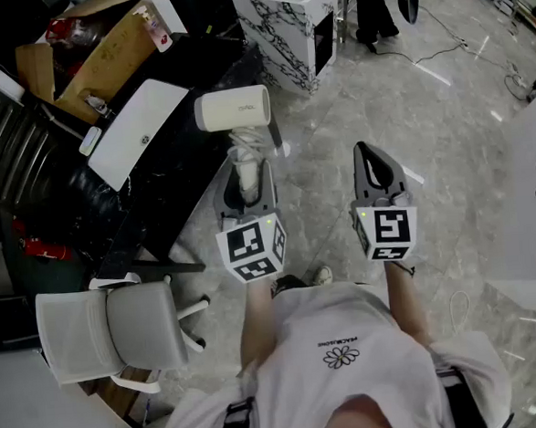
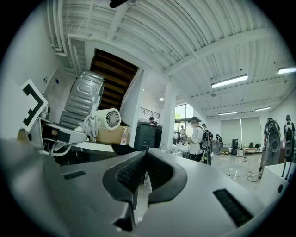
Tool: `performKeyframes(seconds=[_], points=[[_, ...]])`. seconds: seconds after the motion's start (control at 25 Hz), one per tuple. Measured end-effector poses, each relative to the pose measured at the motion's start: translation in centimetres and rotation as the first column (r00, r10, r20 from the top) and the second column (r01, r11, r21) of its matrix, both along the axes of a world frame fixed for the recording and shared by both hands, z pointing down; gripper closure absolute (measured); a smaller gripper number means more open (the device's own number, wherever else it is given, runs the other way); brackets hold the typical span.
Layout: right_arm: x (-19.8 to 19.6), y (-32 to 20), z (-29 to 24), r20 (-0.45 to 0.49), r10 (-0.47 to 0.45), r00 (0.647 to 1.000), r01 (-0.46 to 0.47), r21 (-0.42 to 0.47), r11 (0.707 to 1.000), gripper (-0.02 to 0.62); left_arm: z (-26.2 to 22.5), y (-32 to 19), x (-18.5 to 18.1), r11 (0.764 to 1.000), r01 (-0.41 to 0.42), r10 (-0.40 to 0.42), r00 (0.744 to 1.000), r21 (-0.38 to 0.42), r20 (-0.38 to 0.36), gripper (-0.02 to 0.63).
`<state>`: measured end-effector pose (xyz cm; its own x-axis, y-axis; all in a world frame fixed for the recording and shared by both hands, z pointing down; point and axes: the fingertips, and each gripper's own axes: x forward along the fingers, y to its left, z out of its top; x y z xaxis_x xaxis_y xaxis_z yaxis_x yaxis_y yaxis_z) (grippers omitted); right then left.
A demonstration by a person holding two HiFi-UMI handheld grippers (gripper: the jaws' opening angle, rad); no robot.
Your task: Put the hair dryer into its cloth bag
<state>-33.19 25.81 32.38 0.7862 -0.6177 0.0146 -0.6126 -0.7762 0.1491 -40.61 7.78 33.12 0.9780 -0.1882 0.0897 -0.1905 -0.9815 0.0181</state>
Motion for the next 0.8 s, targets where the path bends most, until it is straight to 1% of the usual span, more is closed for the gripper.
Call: performKeyframes(seconds=[0.24,0.4,0.52,0.64,0.8], points=[[-0.3,-0.4,0.7,0.011,-0.018,1.000,0.018,-0.011,1.000,0.583,-0.2,-0.4,-0.2,1.000,0.002,-0.002,1.000,-0.014,-0.015,0.391],[-0.2,0.3,1.4,0.035,-0.001,0.999,0.001,-0.011,1.000,0.583,0.0,-0.3,-0.8,1.000,-0.003,0.003,1.000,-0.020,-0.014,0.391],[0.0,0.4,1.2,0.040,0.000,0.999,-0.001,0.023,1.000,0.583,0.0,-0.7,-1.2,0.999,0.009,-0.010,1.000,-0.034,-0.011,0.391],[-0.1,0.0,1.4,0.050,-0.022,0.999,0.019,0.058,0.998,0.583,0.0,-1.3,-2.0,0.998,0.030,-0.031,0.999,-0.051,-0.023,0.391],[0.0,-0.6,2.7,0.067,-0.039,0.997,0.037,0.034,0.999,0.583,0.2,-2.2,-2.5,0.997,0.055,-0.056,0.998,-0.060,-0.025,0.391]])
